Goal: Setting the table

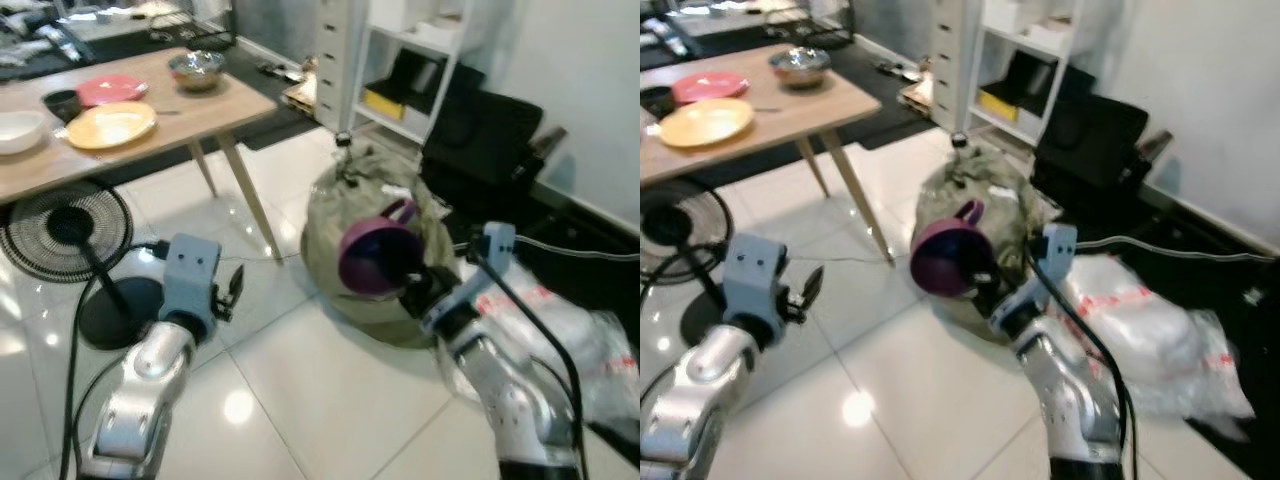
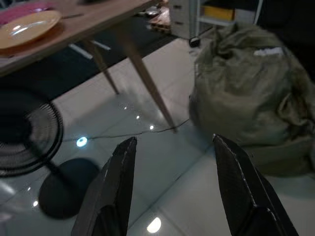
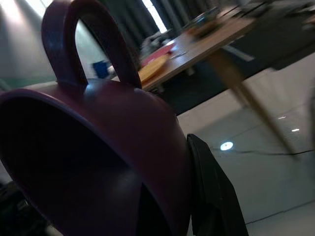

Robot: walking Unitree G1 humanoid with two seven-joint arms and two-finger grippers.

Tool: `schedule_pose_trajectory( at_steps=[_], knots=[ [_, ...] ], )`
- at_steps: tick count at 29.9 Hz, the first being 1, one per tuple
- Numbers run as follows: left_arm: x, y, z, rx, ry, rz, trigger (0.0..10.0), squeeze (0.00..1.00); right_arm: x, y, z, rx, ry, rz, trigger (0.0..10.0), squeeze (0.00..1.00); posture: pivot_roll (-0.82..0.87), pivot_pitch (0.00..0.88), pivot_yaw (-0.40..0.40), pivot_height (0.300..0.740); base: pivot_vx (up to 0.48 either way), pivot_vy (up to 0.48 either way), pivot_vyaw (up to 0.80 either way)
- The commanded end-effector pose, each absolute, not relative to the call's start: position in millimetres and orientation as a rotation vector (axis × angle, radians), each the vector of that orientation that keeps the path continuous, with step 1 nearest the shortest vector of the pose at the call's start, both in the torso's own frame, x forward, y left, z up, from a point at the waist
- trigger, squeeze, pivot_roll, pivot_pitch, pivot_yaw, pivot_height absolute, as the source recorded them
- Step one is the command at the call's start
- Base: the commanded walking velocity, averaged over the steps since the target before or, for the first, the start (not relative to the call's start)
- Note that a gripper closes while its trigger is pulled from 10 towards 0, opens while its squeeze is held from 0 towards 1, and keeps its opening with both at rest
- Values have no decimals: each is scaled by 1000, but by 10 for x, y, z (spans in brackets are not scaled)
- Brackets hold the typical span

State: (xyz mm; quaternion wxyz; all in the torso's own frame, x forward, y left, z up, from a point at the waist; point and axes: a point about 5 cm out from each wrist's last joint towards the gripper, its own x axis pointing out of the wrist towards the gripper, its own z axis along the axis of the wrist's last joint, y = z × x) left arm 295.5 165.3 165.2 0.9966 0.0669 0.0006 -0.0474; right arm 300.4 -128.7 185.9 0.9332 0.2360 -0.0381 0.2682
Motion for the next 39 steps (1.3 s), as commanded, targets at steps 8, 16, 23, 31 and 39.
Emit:
schedule_pose_trajectory(
  at_steps=[8,16,23,31,39],
  knots=[
    [2969,1698,1588,131,38,-53,10000,0,2990,-1314,1841,491,-73,543,10000,0,-29,0,70,740,0,0,691],
    [2982,1737,1596,130,38,-24,10000,0,2990,-1312,1845,490,-73,544,10000,0,-29,0,68,740,0,0,690],
    [2990,1767,1598,132,37,3,10000,0,2993,-1318,1847,489,-73,543,10000,0,-28,0,67,740,0,0,689],
    [3047,1888,1617,158,21,113,10000,0,3026,-1341,1864,459,-92,495,10000,0,-27,0,66,740,60,0,589],
    [3084,1944,1642,167,16,150,10000,0,3033,-1366,1863,459,-98,479,10000,0,-30,0,70,740,480,0,0]
  ],
)
